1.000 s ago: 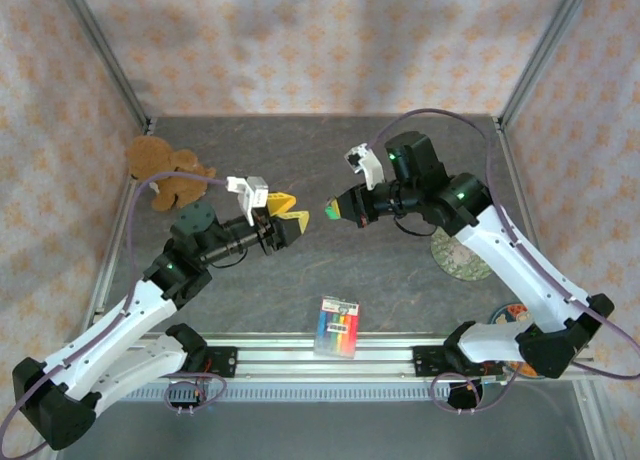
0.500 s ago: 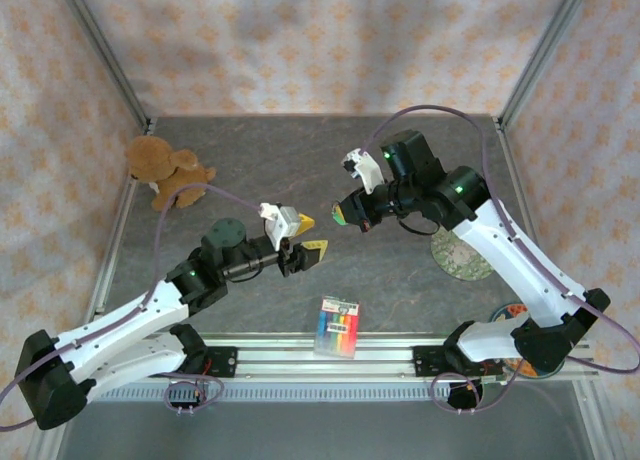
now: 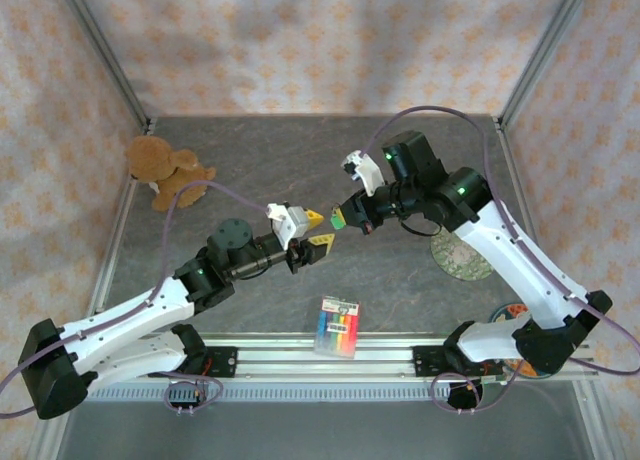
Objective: Remove the keys from the keyring
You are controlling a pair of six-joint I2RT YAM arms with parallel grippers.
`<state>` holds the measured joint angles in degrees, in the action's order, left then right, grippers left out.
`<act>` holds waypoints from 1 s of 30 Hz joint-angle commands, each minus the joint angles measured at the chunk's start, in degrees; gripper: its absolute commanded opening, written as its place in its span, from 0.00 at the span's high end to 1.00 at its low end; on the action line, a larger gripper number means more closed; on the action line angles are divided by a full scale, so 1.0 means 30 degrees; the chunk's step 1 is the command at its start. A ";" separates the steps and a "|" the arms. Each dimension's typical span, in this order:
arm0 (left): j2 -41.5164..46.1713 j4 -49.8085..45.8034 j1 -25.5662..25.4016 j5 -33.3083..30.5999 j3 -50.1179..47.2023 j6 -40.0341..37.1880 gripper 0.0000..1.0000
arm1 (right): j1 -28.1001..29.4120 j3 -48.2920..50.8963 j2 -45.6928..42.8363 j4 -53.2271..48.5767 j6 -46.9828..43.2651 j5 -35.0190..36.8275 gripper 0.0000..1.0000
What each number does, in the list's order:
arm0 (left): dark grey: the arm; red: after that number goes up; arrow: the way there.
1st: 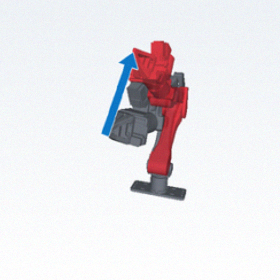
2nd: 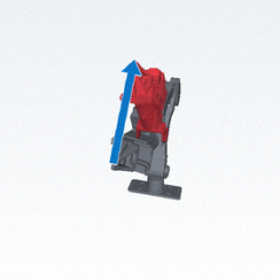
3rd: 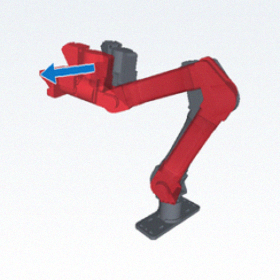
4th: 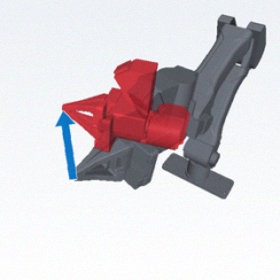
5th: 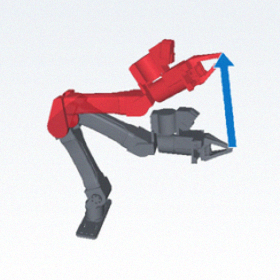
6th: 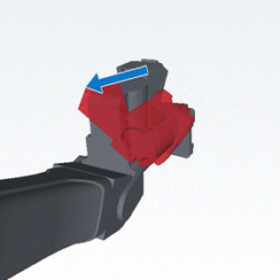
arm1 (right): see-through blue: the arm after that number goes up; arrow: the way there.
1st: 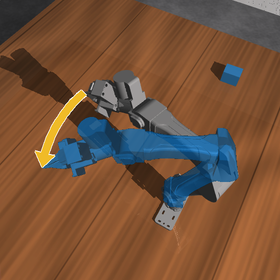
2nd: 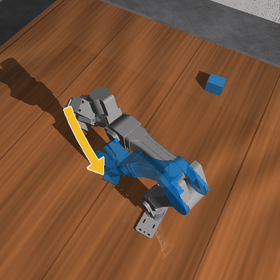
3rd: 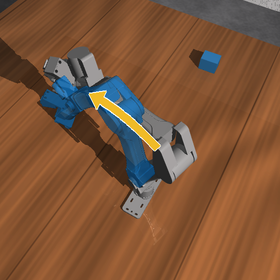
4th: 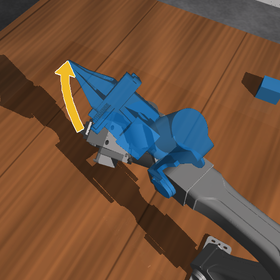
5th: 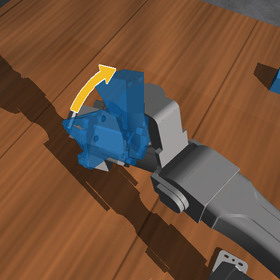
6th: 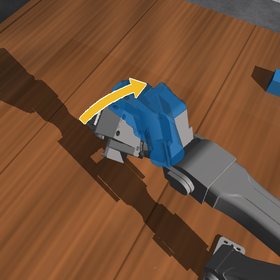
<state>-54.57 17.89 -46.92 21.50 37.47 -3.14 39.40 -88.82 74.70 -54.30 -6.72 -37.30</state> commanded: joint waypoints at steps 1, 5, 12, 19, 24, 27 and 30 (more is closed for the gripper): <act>-0.0118 0.1126 -0.0270 -0.0491 0.0727 -0.0594 0.53 | 0.0227 0.0213 -0.0666 -0.0209 -0.0281 -0.0139 1.00; -0.0238 0.1097 -0.0473 -0.0401 0.1093 -0.0799 0.57 | 0.0280 0.0394 -0.0867 -0.0135 -0.0221 -0.0179 1.00; -0.0662 0.0621 -0.0912 -0.0418 0.1696 -0.1378 0.66 | 0.0286 0.0623 -0.1051 0.0023 -0.0113 -0.0223 1.00; -0.0882 0.0687 -0.1029 -0.0705 0.1732 -0.1547 0.77 | 0.0271 0.0865 -0.1371 0.0263 -0.0061 -0.0383 1.00; -0.0942 0.0601 -0.1049 -0.1034 0.1807 -0.1751 0.85 | 0.0286 0.0962 -0.1512 0.0344 -0.0047 -0.0657 1.00; -0.0945 0.0600 -0.1061 -0.1170 0.1819 -0.1795 0.86 | 0.0289 0.1057 -0.1601 0.0390 -0.0028 -0.0662 1.00; -0.0926 0.0602 -0.1075 -0.1518 0.1832 -0.1887 0.90 | 0.0286 0.1148 -0.1666 0.0472 0.0063 -0.0707 1.00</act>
<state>-57.28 18.72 -49.54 18.76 41.17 -7.64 39.88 -86.17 71.18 -54.30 -6.68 -38.59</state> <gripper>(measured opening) 0.104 0.039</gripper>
